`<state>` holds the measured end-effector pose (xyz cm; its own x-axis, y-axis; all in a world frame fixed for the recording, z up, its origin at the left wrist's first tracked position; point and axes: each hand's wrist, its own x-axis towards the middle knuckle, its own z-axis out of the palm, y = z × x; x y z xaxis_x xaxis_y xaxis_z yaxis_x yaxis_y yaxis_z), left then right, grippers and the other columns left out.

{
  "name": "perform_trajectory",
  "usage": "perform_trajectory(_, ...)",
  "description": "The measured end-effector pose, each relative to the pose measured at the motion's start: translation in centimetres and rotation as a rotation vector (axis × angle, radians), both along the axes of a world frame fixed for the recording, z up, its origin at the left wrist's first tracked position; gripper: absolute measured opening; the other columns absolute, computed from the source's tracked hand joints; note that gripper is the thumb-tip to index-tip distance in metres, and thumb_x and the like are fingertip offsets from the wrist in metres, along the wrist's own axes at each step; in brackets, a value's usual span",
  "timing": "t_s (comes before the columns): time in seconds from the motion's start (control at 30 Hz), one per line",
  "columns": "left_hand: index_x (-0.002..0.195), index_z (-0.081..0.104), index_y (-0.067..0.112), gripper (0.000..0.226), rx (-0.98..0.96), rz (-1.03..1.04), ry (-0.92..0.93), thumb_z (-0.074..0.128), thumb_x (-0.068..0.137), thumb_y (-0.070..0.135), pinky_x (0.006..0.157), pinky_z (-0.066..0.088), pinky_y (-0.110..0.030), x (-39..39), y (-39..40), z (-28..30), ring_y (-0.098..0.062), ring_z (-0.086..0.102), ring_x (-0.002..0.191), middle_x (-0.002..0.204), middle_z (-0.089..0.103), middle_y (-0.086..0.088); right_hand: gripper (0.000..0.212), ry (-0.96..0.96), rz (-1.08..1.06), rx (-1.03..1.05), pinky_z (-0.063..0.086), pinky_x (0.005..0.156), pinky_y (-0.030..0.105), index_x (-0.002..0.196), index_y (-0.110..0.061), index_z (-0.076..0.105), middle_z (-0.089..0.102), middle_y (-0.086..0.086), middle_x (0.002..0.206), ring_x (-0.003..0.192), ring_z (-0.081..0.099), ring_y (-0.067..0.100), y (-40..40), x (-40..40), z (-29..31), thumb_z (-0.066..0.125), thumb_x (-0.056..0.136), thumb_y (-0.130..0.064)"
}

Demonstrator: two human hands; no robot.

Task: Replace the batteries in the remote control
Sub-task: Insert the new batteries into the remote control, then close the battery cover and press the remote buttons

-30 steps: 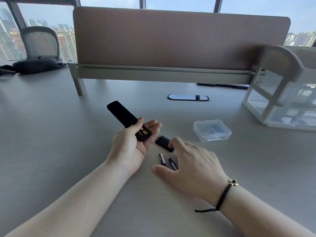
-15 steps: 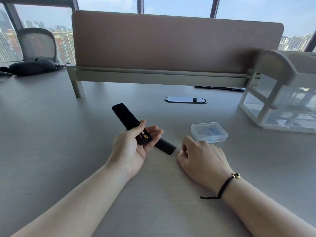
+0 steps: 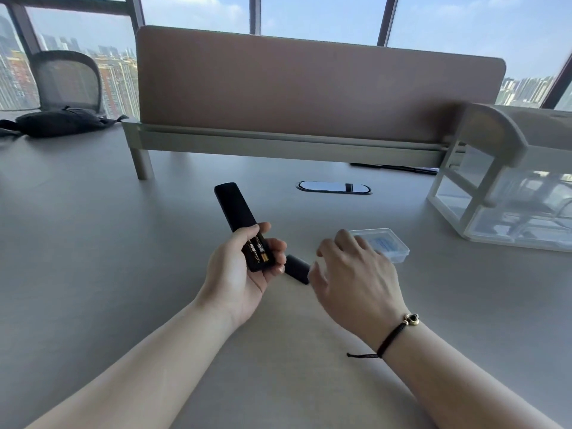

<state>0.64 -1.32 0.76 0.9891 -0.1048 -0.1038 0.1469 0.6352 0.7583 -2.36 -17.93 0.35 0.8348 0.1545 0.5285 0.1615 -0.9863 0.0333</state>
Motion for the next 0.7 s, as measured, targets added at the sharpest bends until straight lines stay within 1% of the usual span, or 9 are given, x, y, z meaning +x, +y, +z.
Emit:
perform_trajectory(0.07,0.105,0.058,0.006,0.024,-0.006,-0.010,0.006,0.047,0.097,0.026,0.044,0.044,-0.027,0.0,0.1,0.1,-0.025,0.055,0.051,0.067,0.063,-0.016,0.033,0.034,-0.001,-0.060,0.045,0.069,0.039,0.079,-0.017,0.067,0.062,0.004,0.087,0.083,0.059,0.029,1.4,0.2,0.1,0.054,0.082,-0.047)
perform_trajectory(0.13,0.103,0.058,0.006,0.032,-0.016,-0.019,0.013,0.046,0.098,0.035,0.043,0.041,-0.026,0.0,0.1,0.2,-0.025,0.053,0.050,0.066,0.061,-0.016,0.032,0.110,0.000,-0.087,0.044,0.073,0.042,0.072,-0.016,0.067,0.062,0.006,0.086,0.086,0.058,0.031,2.7,0.3,0.1,0.061,0.080,-0.046)
perform_trajectory(0.23,0.104,0.058,0.008,0.044,-0.001,-0.032,0.003,0.043,0.098,0.048,0.042,0.039,-0.026,0.0,0.2,0.0,-0.024,0.052,0.049,0.067,0.060,-0.015,0.017,0.267,-0.004,-0.001,0.037,0.087,0.041,0.085,-0.019,0.066,0.060,0.007,0.105,0.107,0.050,0.032,3.5,0.6,0.6,0.056,0.088,-0.032)
perform_trajectory(0.3,0.107,0.058,0.009,0.051,0.022,-0.043,-0.014,0.040,0.097,0.055,0.044,0.038,-0.027,0.0,0.2,-0.1,-0.023,0.051,0.049,0.069,0.060,-0.014,0.018,0.371,-0.031,0.077,0.035,0.092,0.040,0.090,-0.019,0.064,0.058,0.007,0.113,0.114,0.046,0.031,3.9,1.1,1.1,0.055,0.088,-0.035)
perform_trajectory(0.37,0.108,0.057,0.009,0.056,0.036,-0.050,-0.020,0.037,0.096,0.060,0.048,0.035,-0.030,0.0,0.1,-0.1,-0.024,0.050,0.049,0.069,0.059,-0.014,0.024,0.443,-0.029,0.194,0.036,0.092,0.039,0.097,-0.019,0.066,0.062,0.005,0.113,0.115,0.047,0.031,4.5,1.5,1.5,0.060,0.085,-0.039)
perform_trajectory(0.47,0.108,0.057,0.008,0.060,0.033,-0.051,-0.025,0.033,0.096,0.063,0.048,0.035,-0.029,0.1,0.1,-0.1,-0.025,0.048,0.049,0.066,0.059,-0.013,0.023,0.395,0.019,0.321,0.042,0.085,0.038,0.098,-0.022,0.061,0.070,0.000,0.101,0.105,0.056,0.029,5.0,0.9,1.5,0.064,0.081,-0.037)
perform_trajectory(0.57,0.105,0.059,0.007,0.060,0.003,-0.053,-0.015,0.033,0.097,0.061,0.047,0.040,-0.028,0.1,0.3,-0.1,-0.023,0.049,0.050,0.066,0.058,-0.013,0.021,0.347,0.040,0.447,0.053,0.073,0.035,0.097,-0.025,0.062,0.072,0.000,0.090,0.089,0.065,0.026,4.2,-0.1,1.8,0.069,0.078,-0.028)
perform_trajectory(0.63,0.105,0.060,0.007,0.057,-0.037,-0.057,0.002,0.035,0.099,0.057,0.050,0.045,-0.029,0.1,0.5,-0.1,-0.023,0.052,0.053,0.067,0.058,-0.013,0.020,0.343,0.024,0.545,0.050,0.064,0.029,0.098,-0.026,0.065,0.072,-0.002,0.084,0.079,0.066,0.021,2.9,-0.4,2.7,0.071,0.079,-0.024)
perform_trajectory(0.7,0.105,0.060,0.007,0.053,-0.065,-0.069,0.017,0.035,0.100,0.054,0.051,0.045,-0.029,0.1,0.6,-0.1,-0.024,0.053,0.056,0.069,0.059,-0.013,0.019,0.344,0.020,0.801,0.051,0.059,0.029,0.098,-0.023,0.067,0.072,-0.001,0.072,0.064,0.067,0.017,1.5,-0.8,3.9,0.074,0.082,-0.016)
